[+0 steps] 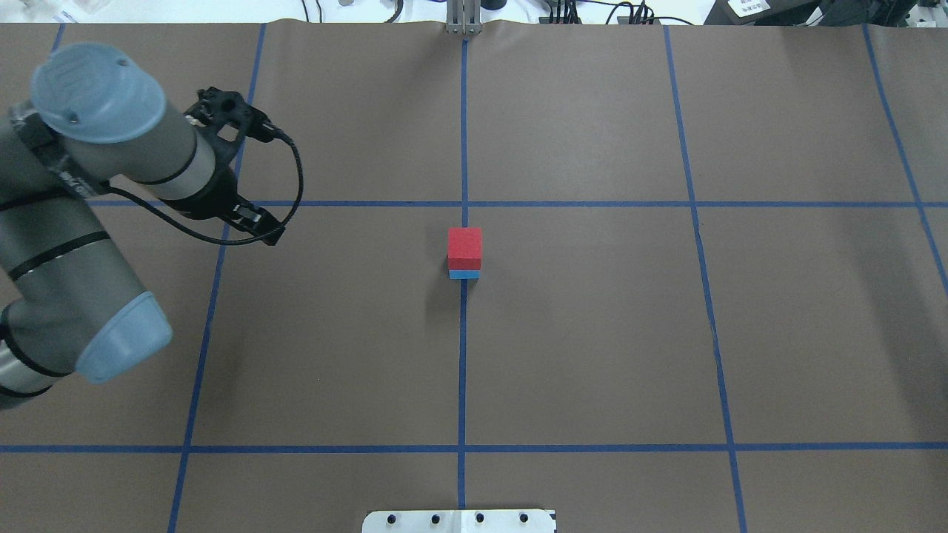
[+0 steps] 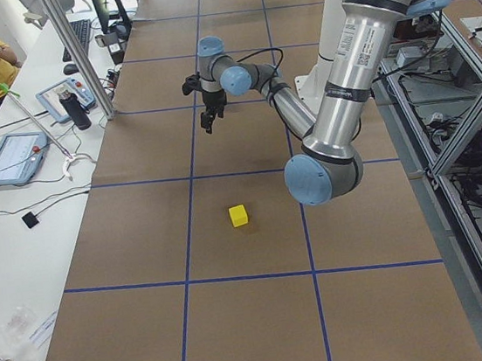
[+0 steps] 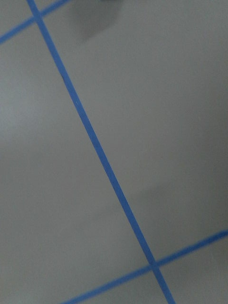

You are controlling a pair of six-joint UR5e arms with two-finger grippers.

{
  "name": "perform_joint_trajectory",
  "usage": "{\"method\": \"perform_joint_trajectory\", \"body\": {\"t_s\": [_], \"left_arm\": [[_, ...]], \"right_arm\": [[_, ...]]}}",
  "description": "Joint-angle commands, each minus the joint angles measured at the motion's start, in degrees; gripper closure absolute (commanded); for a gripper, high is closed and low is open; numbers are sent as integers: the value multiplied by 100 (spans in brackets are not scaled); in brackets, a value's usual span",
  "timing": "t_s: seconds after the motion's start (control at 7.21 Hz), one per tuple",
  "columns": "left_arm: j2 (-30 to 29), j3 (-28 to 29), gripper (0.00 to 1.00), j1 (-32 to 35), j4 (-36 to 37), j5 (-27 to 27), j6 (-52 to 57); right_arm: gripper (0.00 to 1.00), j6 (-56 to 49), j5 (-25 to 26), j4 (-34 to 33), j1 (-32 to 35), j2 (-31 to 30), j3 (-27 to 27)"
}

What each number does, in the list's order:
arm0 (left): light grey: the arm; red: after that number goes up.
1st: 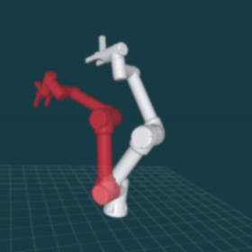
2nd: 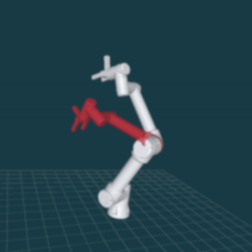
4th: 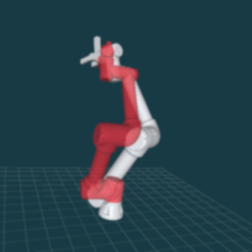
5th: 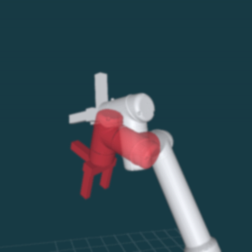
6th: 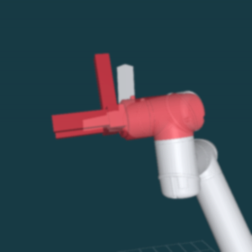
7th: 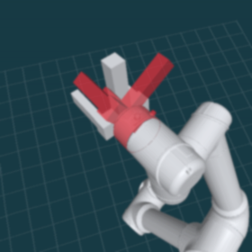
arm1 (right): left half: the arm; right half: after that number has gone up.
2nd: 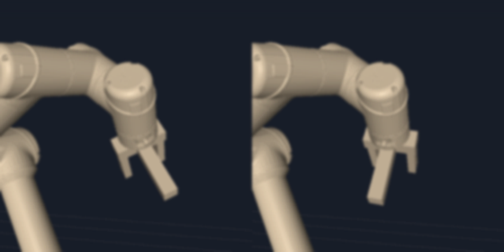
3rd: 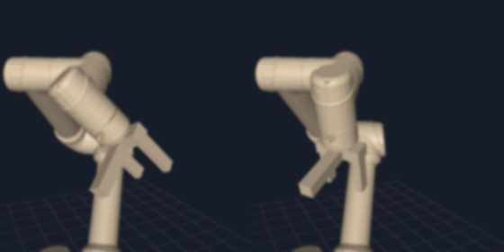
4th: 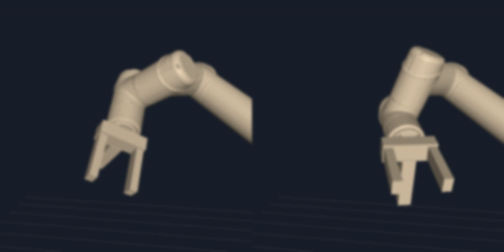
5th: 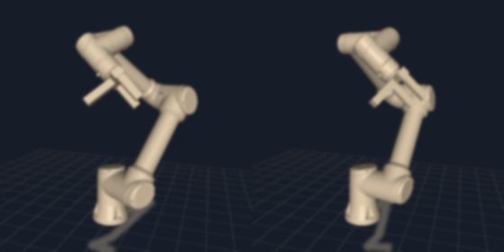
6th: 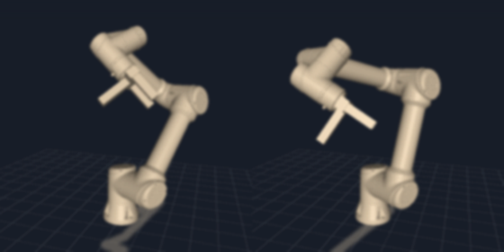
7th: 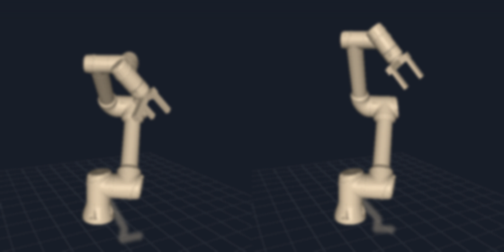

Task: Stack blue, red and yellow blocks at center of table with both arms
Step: 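Move the left gripper back toward the yellow block, then lower the left gripper onto the yellow block and close it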

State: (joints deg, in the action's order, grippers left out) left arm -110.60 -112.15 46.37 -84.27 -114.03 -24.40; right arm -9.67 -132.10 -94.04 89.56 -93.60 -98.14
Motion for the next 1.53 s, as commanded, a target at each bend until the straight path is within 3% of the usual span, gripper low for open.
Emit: {"method": "perform_joint_trajectory", "body": {"t_s": [0.0, 0.28, 0.42, 0.69, 1.11, 1.39], "left_arm": [[1271, -88, 1, 678, -725, -173, 1747], [2336, 18, 1, 856, -1938, -181, 2334], [2506, 279, 1, 882, -2579, -225, 2778], [2612, 755, 1, 970, -3233, -331, 3949], [2640, 1501, 1, 935, -4419, -506, 3943], [2753, 1503, 1, 926, -4537, -664, 3952]], "right_arm": [[0, 0, 0, 0, 0, -1, -12], [0, 0, 0, 0, 0, -1, -3], [0, 0, 0, 0, 0, -1, -3], [0, 0, -9, 0, 0, -1, -12], [0, 0, -9, 8, 0, -1, -12], [0, 0, -9, 8, 0, 8, -21]]}}
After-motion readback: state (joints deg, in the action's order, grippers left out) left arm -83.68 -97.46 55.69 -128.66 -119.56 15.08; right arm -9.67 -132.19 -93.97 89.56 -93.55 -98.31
